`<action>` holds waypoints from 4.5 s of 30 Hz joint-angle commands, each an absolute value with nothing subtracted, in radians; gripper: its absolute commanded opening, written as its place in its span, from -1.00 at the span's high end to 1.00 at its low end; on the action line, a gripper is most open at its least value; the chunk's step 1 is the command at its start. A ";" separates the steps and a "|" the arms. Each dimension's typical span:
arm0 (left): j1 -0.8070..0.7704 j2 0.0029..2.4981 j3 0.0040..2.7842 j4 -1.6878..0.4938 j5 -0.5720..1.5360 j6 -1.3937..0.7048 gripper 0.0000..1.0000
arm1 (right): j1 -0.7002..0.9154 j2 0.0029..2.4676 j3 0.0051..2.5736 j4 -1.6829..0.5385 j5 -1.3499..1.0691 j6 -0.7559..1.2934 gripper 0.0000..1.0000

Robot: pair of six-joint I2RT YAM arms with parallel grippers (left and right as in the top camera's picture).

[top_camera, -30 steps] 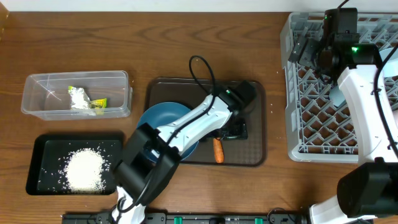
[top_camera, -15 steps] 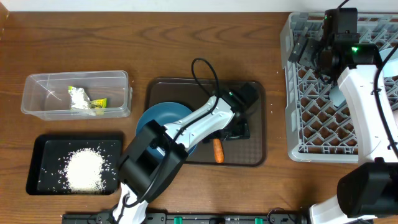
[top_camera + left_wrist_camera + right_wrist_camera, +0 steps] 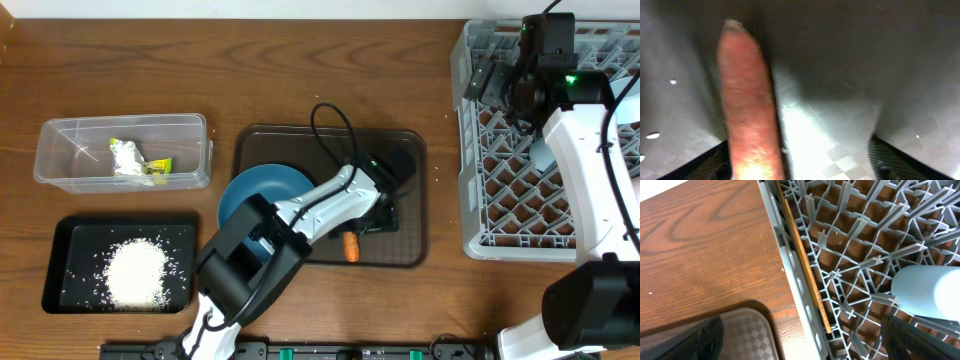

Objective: Sort waste into correct bins and load items into the dishwasher rack
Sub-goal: 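Move the left gripper to the orange carrot on the brown tray, grasp, then carry the carrot with the left gripper onto the black rice tray, release, then move the right gripper to the light blue plate and grasp its rim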

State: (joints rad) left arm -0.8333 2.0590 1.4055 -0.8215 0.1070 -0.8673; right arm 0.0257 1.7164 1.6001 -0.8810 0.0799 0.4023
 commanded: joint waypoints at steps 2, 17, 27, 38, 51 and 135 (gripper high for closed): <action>-0.860 2.075 1.390 -0.810 0.084 -0.870 -0.49 | 0.022 1.711 1.619 -0.882 0.090 0.411 -0.99; -0.839 2.067 1.405 -0.882 0.055 -0.855 0.43 | 0.022 1.711 1.619 -0.882 0.089 0.411 -0.98; -0.814 1.980 1.405 -0.922 0.055 -0.831 0.46 | 0.022 1.711 1.619 -0.882 0.090 0.411 -0.99; -0.620 1.685 1.422 -0.997 0.054 -0.720 0.46 | 0.022 1.711 1.619 -0.882 0.090 0.411 -0.99; 0.066 1.523 1.398 -1.196 -0.105 -0.707 0.45 | 0.022 1.711 1.619 -0.882 0.089 0.411 -0.98; 0.667 1.257 1.165 -1.053 -0.015 -0.617 -0.96 | 0.848 1.916 1.615 -0.848 -0.129 0.204 -0.98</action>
State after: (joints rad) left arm 0.6613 1.2549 1.1526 -1.0504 -0.0139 -0.6235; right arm 0.7692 1.8626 1.6035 -0.8577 -0.2111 0.2752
